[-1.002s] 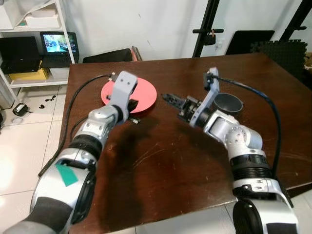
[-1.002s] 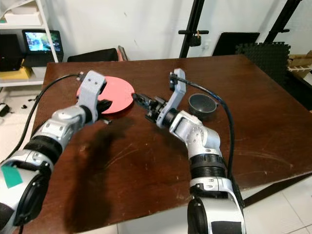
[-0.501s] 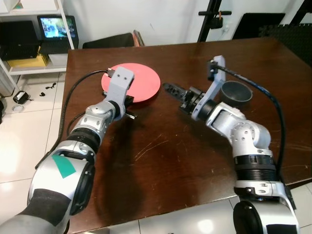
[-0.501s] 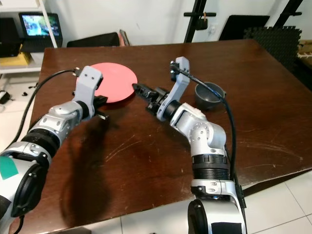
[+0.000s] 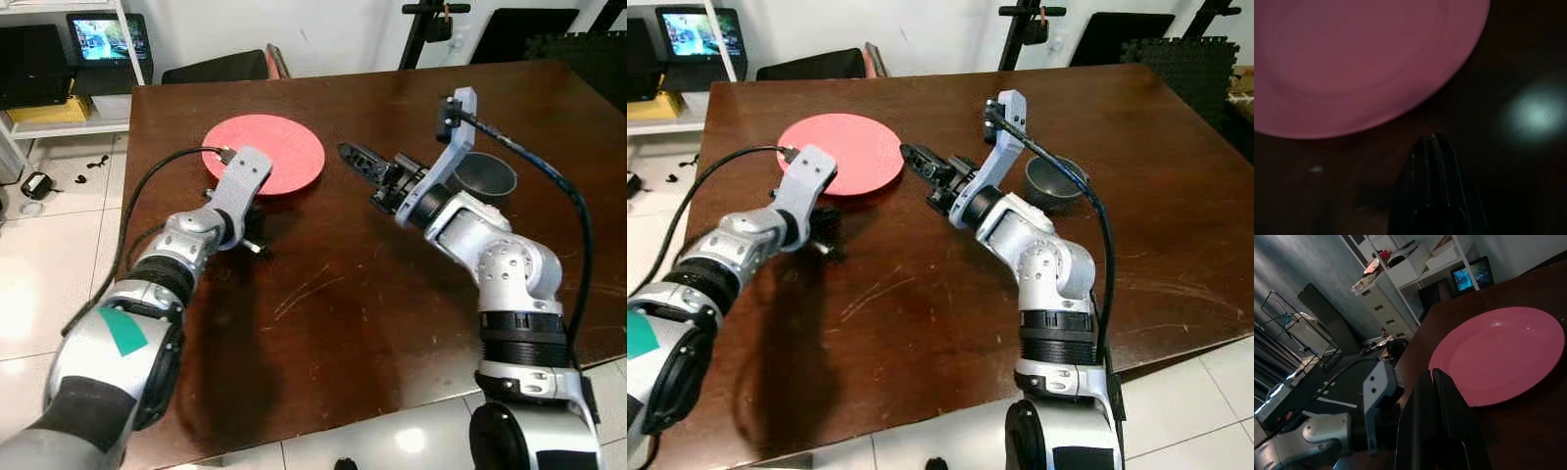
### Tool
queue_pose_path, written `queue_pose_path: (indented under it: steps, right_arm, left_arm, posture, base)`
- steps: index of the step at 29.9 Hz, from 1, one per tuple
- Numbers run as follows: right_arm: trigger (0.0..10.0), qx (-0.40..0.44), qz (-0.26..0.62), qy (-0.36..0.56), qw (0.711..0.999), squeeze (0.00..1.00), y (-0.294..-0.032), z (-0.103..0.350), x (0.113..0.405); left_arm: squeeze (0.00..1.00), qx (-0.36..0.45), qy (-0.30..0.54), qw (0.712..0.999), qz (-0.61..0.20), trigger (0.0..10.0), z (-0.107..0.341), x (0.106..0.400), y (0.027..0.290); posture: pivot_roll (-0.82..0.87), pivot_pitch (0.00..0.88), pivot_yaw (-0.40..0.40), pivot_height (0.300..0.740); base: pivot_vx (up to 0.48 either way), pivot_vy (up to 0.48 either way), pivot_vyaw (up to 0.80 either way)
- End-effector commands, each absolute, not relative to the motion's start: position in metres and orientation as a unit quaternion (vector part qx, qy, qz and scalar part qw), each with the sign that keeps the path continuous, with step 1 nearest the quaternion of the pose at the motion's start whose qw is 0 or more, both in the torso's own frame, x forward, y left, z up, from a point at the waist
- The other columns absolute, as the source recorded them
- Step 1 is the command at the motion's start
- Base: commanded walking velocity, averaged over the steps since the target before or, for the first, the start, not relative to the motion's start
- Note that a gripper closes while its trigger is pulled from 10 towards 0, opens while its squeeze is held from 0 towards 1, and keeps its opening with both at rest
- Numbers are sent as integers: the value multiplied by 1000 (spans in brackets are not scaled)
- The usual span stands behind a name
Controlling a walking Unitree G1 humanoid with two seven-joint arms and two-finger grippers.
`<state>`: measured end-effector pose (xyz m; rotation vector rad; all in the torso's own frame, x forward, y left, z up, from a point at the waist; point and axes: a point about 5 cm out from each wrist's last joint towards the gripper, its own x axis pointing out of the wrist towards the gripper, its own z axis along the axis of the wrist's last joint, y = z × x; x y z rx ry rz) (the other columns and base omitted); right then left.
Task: Setting the table
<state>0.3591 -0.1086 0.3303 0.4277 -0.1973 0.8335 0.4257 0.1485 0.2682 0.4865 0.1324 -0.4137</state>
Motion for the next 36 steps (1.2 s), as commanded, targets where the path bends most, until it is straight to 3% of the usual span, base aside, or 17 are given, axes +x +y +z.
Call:
queue_pose_path:
  steps: [1, 7, 12, 14, 15, 17, 18, 22, 26, 36]
  right_arm:
    - [10000, 207, 402, -93, 887, 0, -109, 326, 357]
    - [10000, 207, 402, -90, 887, 0, -109, 321, 358]
    - [10000, 203, 402, -83, 889, 0, -108, 316, 359]
    - [10000, 201, 396, -76, 893, 0, -108, 309, 361]
    - [10000, 198, 385, -75, 898, 0, -108, 304, 363]
    - [10000, 198, 385, -75, 898, 0, -108, 304, 363]
    - [10000, 202, 365, -88, 905, 0, -111, 304, 365]
    - [10000, 201, 290, -137, 926, 0, -126, 312, 372]
    - [10000, 174, 215, -193, 941, 0, -144, 317, 370]
    - [10000, 135, 183, -241, 944, 0, -149, 316, 366]
  left_arm:
    - [0, 263, 96, 935, -217, 10000, 259, 423, 158]
    - [0, 277, 120, 919, -254, 10000, 256, 416, 186]
    - [0, 253, 120, 907, -314, 10000, 251, 410, 186]
    - [0, 197, 52, 919, -338, 10000, 260, 408, 174]
    - [0, 133, -21, 938, -321, 10000, 274, 405, 164]
    - [0, 133, -21, 938, -321, 10000, 274, 405, 164]
    - [0, 79, -60, 954, -285, 10000, 282, 405, 159]
    - [0, -2, -104, 970, -220, 10000, 287, 400, 153]
    - [0, -8, -119, 974, -193, 10000, 284, 390, 150]
    - [0, -25, -136, 974, -181, 10000, 292, 374, 153]
  posture:
    - [12, 318, 34, 740]
    - [33, 285, 39, 740]
    - [33, 274, 39, 740]
    - [28, 243, 38, 740]
    - [28, 231, 36, 740]
    - [28, 231, 36, 740]
    - [28, 210, 34, 740]
    - [22, 184, 36, 740]
    - [23, 171, 36, 740]
    - [22, 130, 36, 740]
  base:
    - [0, 0, 0]
    - [0, 0, 0]
    - [0, 0, 0]
    - [0, 0, 0]
    - [0, 0, 0]
    - [0, 0, 0]
    - [0, 0, 0]
    - [0, 0, 0]
    - [0, 0, 0]
    - [0, 0, 0]
